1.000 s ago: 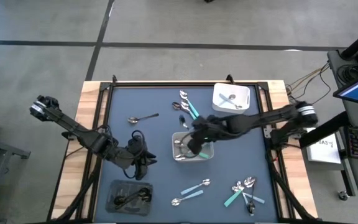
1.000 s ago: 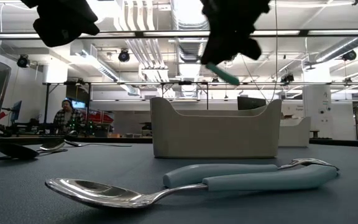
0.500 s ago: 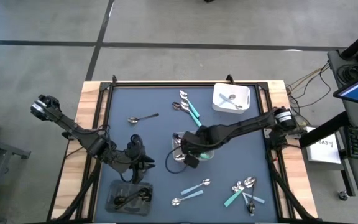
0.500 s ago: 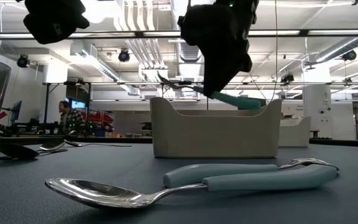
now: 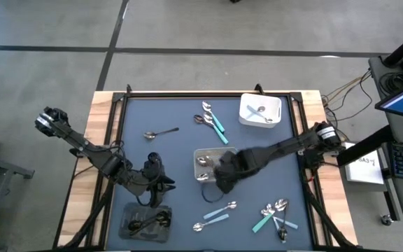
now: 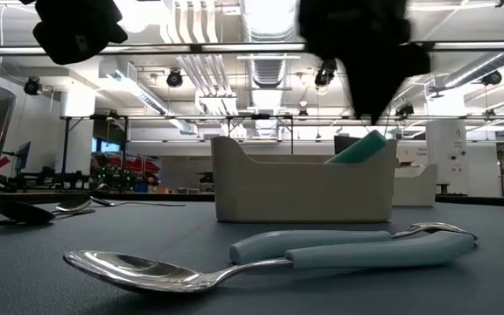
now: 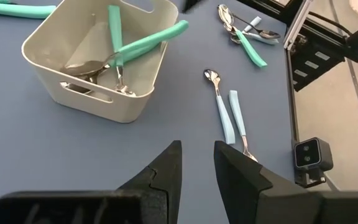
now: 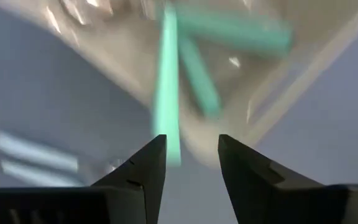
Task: Sort silverware by color (type)
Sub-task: Put the green spoon into the gray bin
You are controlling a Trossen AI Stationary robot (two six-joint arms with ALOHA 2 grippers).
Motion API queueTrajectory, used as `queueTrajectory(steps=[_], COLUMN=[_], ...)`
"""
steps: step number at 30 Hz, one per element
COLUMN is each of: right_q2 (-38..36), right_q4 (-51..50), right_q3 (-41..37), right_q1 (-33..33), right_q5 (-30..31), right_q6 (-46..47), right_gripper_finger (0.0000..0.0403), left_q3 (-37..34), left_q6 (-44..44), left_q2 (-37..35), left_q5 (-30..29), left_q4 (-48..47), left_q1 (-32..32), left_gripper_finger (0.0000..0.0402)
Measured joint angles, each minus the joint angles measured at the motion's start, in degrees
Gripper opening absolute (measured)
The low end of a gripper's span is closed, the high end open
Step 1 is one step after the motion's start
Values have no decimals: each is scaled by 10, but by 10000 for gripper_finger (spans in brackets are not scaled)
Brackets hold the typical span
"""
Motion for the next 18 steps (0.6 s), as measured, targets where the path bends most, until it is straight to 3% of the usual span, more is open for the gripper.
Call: queueTrajectory(steps=[5,12,18], right_q2=[5,5,25], right_q4=[-10,-6,-16], right_q3=[-26,-37,-37], right_q1=[79,191,260], right_q5=[-28,9,13], right_q6=[149,439,626], right_gripper_finger=[126,123,118], left_q3=[0,0,0], left_q6=[0,0,-2], left_q2=[0,0,0], left_q5=[0,-2,-5], left_q4=[3,3,11], left_q1=[-2,-2,5], left_gripper_finger=[77,77,77])
